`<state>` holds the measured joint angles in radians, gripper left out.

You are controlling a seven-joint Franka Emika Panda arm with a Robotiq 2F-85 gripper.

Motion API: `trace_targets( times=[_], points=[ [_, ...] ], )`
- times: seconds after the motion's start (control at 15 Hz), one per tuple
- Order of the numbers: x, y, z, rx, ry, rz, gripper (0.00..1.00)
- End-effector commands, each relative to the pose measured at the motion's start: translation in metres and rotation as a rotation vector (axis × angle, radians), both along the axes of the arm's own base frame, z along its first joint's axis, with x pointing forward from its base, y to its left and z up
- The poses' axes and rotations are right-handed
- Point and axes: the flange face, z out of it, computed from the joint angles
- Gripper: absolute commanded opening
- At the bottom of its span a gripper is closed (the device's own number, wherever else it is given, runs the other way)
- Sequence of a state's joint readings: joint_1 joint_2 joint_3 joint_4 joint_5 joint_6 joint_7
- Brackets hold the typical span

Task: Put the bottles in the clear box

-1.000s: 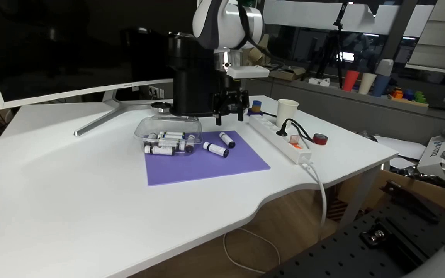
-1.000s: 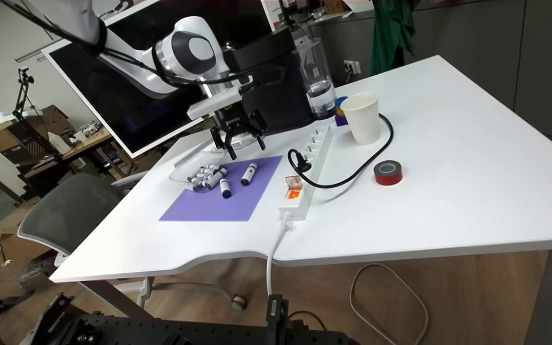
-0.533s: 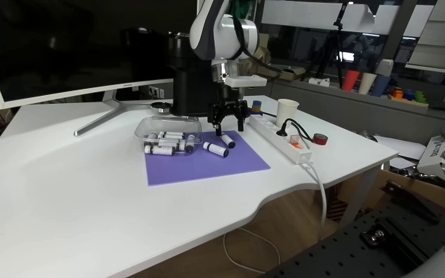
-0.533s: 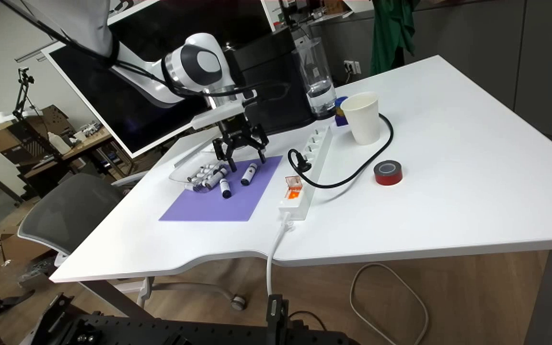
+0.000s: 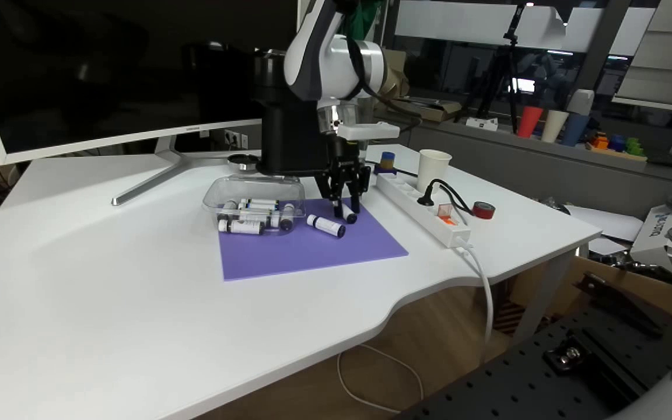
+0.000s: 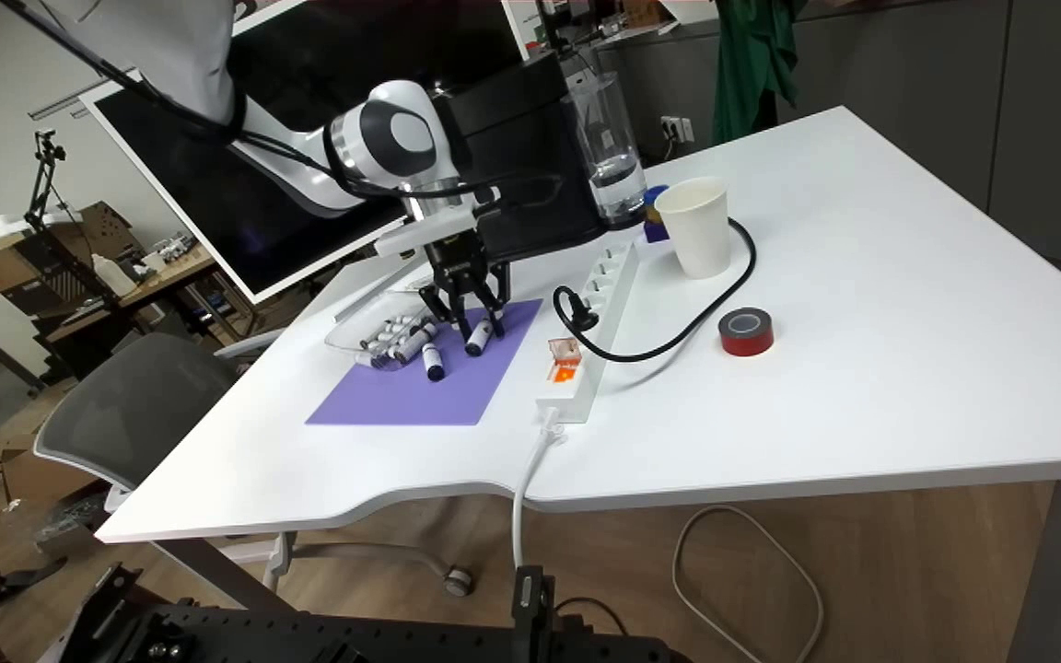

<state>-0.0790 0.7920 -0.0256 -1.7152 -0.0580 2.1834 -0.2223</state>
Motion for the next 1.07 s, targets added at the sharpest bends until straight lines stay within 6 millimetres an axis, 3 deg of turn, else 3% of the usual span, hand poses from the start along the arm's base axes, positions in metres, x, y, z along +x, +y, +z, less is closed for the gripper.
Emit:
trace_targets(
  times=[0.0,0.13,0.4,0.67,1.0],
  points=[
    [0.006,0.005,0.01,-0.001,-0.006,0.011,0.18],
    [0.005,0.011,0.018,0.001,-0.029,0.029,0.04],
    [0.005,0.033,0.049,-0.048,-0.163,0.108,0.07],
    [0.007,0.069,0.076,-0.098,-0.278,0.237,0.07],
    [-0.002,0.119,0.097,-0.093,-0.293,0.363,0.07]
  ],
)
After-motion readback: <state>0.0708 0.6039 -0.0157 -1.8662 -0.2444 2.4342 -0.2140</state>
